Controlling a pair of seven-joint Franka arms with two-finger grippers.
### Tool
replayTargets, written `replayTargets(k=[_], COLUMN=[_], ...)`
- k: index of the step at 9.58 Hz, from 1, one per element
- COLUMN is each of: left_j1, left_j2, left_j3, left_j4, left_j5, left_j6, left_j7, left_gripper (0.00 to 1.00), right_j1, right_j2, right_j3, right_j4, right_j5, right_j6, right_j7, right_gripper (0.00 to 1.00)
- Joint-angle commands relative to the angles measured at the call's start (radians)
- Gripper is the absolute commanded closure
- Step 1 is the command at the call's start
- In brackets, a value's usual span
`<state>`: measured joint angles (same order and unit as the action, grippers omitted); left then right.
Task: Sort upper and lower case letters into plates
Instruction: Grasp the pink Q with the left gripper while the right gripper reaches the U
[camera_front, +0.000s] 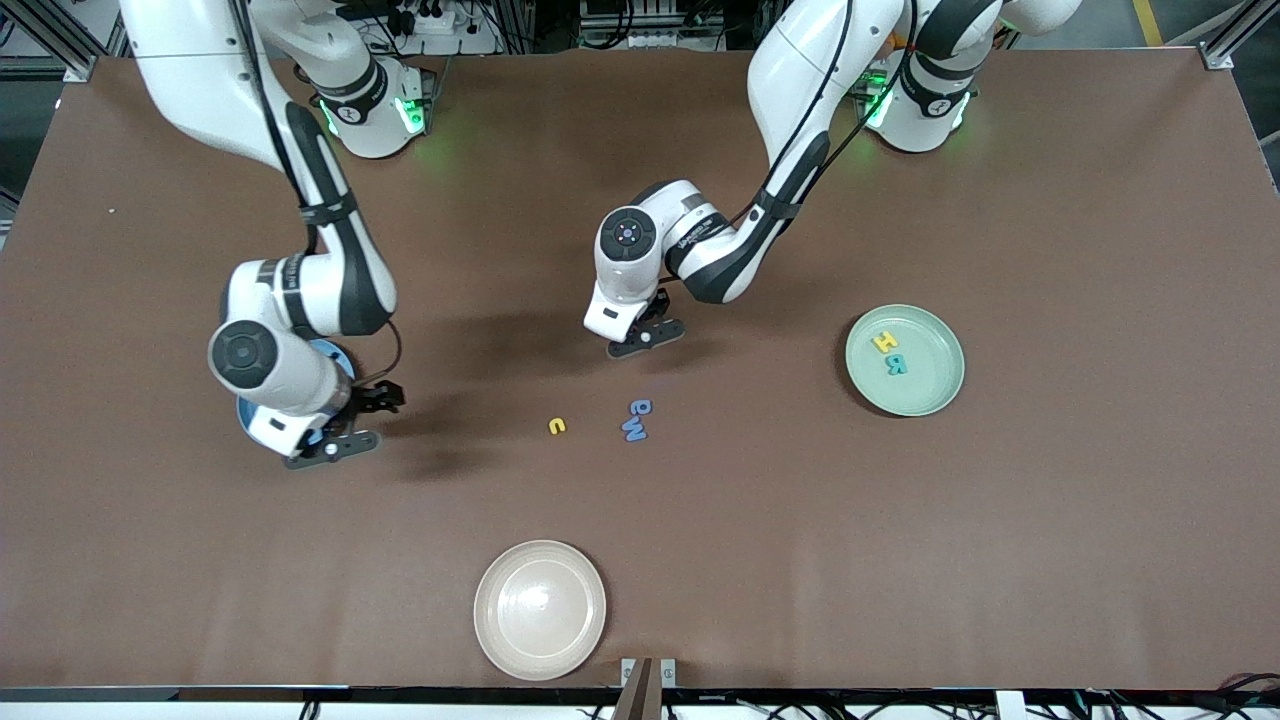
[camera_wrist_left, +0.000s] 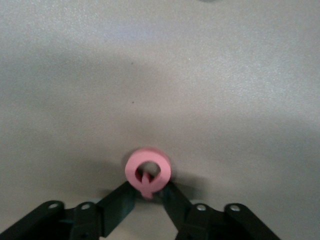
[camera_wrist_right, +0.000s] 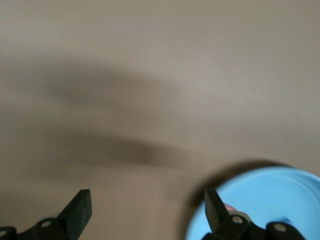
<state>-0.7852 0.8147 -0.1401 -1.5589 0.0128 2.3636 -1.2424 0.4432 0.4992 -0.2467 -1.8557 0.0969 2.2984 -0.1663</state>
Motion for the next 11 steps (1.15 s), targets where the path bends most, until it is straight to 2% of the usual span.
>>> replayTargets(k=[1, 3, 5, 6, 8, 10, 11], left_j1=[-0.009, -0.008, -0.008, -0.006, -0.006, 0.006, 0.027], left_j2=[0.014, 0.012, 0.012, 0.011, 0.011, -0.014, -0.034], left_j3=[0.011, 0.011, 0.011, 0.011, 0.011, 0.013, 0.011], left_j4=[0.003, 0.003, 0.005, 0.003, 0.005, 0.003, 0.005], left_j5=[0.033, 0.032, 0.032, 0.032, 0.032, 0.033, 0.035], left_j6=[0.002, 0.002, 0.002, 0.002, 0.002, -0.01, -0.042], left_j7=[-0.023, -0.023, -0.023, -0.023, -0.025, -0.022, -0.017], left_gripper=[0.76, 0.77, 0.96, 0.99, 1.0, 1.0, 1.0], right_j1=[0.003, 0.029, 0.051, 0.054, 0.061, 0.087, 0.092], right_j2=[0.031, 0.082, 0.139, 0.147, 0.163, 0.188, 0.19], right_j3=[0.058, 0.076, 0.078, 0.079, 0.095, 0.095, 0.095], right_j4=[0.073, 0.153, 0.219, 0.228, 0.234, 0.234, 0.234], right_j5=[-0.003, 0.0, 0.003, 0.004, 0.027, 0.119, 0.122], right_j6=[0.001, 0.004, 0.021, 0.021, 0.033, 0.085, 0.087], right_j7=[-0.039, -0.039, -0.035, -0.036, -0.033, -0.033, -0.032], right_gripper=[0.0, 0.0, 0.0, 0.0, 0.0, 0.0, 0.0])
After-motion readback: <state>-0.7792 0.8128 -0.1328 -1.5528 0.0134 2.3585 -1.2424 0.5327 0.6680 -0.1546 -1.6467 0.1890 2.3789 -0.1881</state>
